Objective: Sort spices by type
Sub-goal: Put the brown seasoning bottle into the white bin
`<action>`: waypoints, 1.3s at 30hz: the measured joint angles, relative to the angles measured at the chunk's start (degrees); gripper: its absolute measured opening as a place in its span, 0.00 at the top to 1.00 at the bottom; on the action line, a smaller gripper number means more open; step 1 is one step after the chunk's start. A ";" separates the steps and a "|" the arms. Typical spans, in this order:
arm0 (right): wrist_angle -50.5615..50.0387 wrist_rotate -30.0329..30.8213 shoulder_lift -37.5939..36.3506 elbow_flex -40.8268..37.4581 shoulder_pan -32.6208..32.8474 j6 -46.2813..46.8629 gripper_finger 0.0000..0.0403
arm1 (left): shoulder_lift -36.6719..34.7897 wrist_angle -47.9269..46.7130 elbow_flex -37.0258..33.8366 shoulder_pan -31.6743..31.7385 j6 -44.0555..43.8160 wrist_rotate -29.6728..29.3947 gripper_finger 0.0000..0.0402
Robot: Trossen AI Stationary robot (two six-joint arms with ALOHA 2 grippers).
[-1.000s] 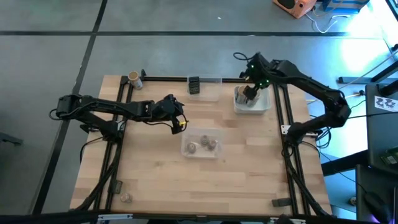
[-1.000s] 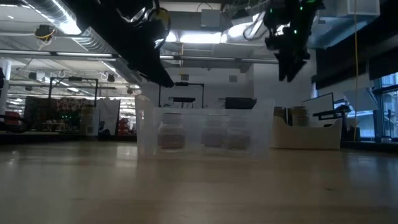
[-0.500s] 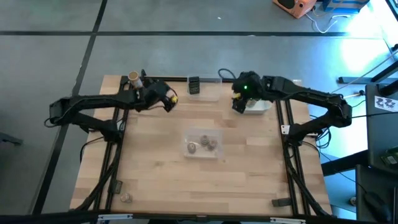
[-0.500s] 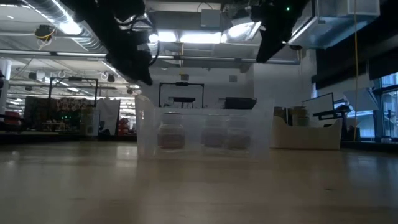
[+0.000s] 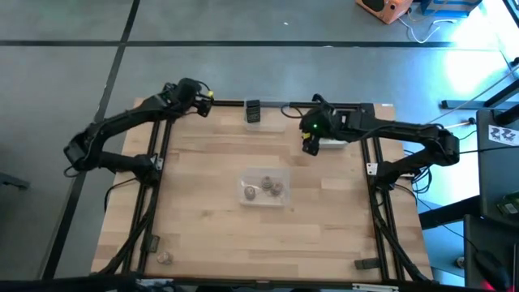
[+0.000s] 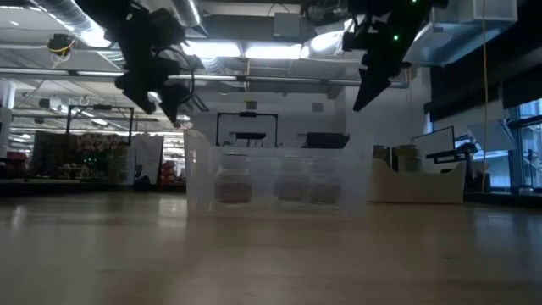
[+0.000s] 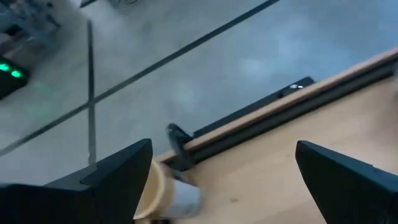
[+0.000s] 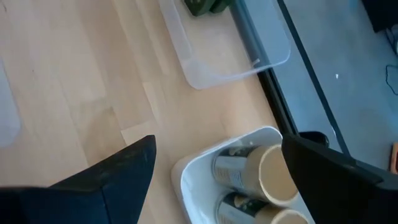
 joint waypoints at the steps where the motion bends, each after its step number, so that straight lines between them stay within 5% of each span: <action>1: 0.58 -0.02 0.00 -0.64 0.00 -0.27 0.14 | -0.02 0.11 0.08 1.04 0.58 0.01 0.06; 10: 1.37 -0.03 0.00 -2.58 -0.44 -1.47 0.14 | 4.05 -10.47 5.61 8.14 -0.11 0.89 0.06; 22: 1.28 -2.54 0.02 -2.67 -0.37 -0.05 0.14 | 22.06 -28.98 19.47 11.07 -2.02 -0.65 0.15; 39: 0.50 -4.20 0.02 -2.67 -0.37 1.21 0.14 | 30.64 -30.73 21.16 11.10 -2.60 -8.76 0.15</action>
